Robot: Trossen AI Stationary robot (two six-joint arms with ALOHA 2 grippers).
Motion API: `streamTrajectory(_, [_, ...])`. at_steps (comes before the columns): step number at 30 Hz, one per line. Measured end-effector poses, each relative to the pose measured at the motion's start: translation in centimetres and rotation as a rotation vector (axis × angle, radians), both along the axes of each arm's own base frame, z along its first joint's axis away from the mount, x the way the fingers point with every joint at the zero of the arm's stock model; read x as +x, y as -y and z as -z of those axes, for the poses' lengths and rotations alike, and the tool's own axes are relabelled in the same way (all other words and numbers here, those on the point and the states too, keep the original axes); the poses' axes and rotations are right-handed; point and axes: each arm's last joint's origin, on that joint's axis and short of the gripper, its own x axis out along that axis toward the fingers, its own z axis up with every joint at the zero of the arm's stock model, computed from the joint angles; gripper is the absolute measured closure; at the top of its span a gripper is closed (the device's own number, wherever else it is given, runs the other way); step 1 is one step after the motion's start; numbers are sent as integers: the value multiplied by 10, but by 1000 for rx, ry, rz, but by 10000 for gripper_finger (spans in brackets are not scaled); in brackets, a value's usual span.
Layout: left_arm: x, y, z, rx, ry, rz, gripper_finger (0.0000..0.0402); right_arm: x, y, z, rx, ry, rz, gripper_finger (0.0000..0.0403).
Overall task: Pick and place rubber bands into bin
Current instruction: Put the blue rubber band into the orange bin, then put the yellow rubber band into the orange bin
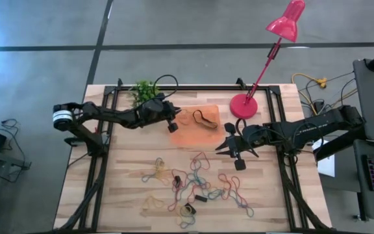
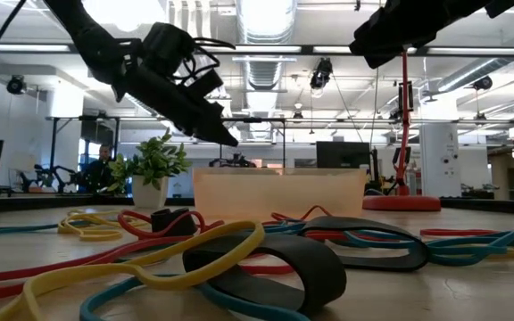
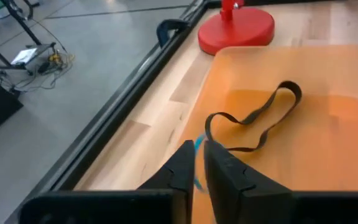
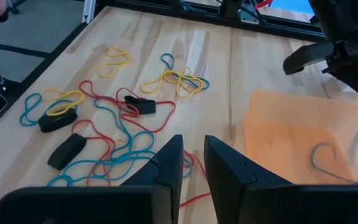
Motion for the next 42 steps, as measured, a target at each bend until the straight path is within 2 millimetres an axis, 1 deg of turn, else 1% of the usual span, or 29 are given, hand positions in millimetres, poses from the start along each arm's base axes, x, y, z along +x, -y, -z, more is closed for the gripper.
streamTrajectory(7, [0,0,-2,-1,7,8,321,0,0,0,4,-1,2,349])
streamTrajectory(9, [0,4,-4,-17,12,54,314,0,0,0,7,-3,4,349])
streamTrajectory(11, [-2,11,-8,-54,10,140,311,-1,0,2,6,-9,4,349])
streamTrajectory(14, [-12,24,-12,-166,-51,262,310,-2,0,5,13,-22,9,349])
streamTrajectory(16, [-23,35,-13,-243,-133,315,310,-3,0,9,11,-35,10,349])
streamTrajectory(20, [-43,62,-18,-343,-255,365,310,-5,1,16,-1,-53,5,349])
streamTrajectory(24, [-56,90,-23,-410,-269,415,310,-5,2,20,-11,-31,24,349])
streamTrajectory(27, [-61,107,-20,-449,-279,426,310,-5,2,23,-9,-18,25,349])
streamTrajectory(32, [-64,126,-5,-483,-377,377,310,-5,2,25,-1,-16,30,349])
streamTrajectory(38, [-57,141,19,-533,-478,342,310,-5,2,24,4,-5,32,349])
streamTrajectory(42, [-54,145,32,-597,-520,259,311,-5,1,24,6,-6,33,349])
